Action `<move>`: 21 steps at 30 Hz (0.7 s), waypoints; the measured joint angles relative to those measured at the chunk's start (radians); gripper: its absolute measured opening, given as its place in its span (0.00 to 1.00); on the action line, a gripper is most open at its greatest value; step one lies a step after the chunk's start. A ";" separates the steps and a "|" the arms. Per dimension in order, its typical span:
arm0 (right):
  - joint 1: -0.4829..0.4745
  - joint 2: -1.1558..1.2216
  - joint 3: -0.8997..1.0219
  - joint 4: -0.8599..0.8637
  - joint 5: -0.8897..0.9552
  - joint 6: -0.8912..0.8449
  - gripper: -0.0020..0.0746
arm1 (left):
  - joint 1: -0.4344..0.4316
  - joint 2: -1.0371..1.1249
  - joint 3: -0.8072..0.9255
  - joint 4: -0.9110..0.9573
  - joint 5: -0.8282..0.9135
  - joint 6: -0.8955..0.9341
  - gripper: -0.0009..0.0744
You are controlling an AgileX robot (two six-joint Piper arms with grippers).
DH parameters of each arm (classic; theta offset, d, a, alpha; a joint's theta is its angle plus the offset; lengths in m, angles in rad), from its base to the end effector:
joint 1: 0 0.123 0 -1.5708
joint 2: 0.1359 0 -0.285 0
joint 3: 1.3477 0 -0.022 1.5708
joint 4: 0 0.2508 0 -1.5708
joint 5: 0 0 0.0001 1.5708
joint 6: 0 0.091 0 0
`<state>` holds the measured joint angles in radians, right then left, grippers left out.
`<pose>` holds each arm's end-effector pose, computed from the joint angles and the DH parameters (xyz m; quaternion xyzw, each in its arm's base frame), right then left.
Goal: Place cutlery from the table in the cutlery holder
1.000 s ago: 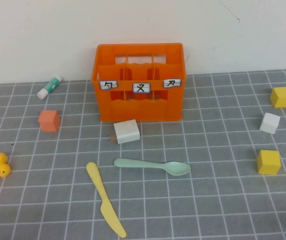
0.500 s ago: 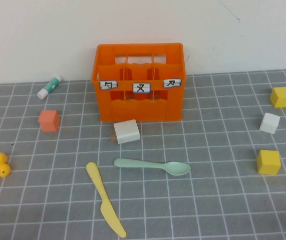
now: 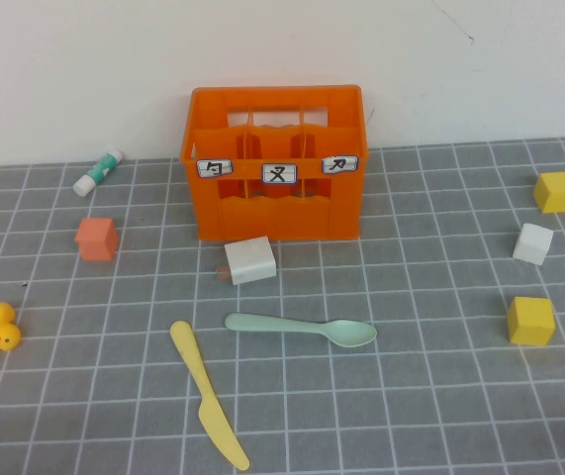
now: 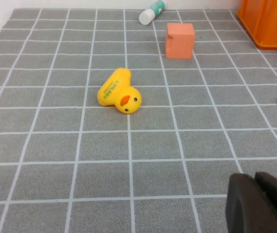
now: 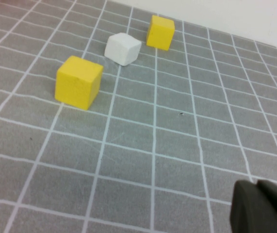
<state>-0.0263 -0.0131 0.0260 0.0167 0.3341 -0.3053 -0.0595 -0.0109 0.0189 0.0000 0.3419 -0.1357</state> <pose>0.0535 -0.0009 0.1750 -0.1057 0.7857 -0.0937 0.6023 0.0533 -0.0032 0.1766 -0.0302 0.7931 -0.0593 0.6055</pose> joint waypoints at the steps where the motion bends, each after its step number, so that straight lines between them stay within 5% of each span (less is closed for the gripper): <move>1: 0.000 0.000 0.000 0.000 0.000 0.000 0.02 | 0.000 0.000 0.000 0.000 0.000 0.000 0.01; 11: 0.000 0.000 0.000 0.003 -0.019 0.000 0.02 | 0.000 0.000 0.006 0.030 -0.055 0.006 0.01; 21: 0.000 0.000 0.004 0.010 -0.573 0.010 0.02 | 0.000 0.000 0.010 0.034 -0.832 0.011 0.01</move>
<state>-0.0263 -0.0131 0.0298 0.0271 -0.2390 -0.2953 -0.0595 -0.0109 0.0289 0.0339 -0.4904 -0.1243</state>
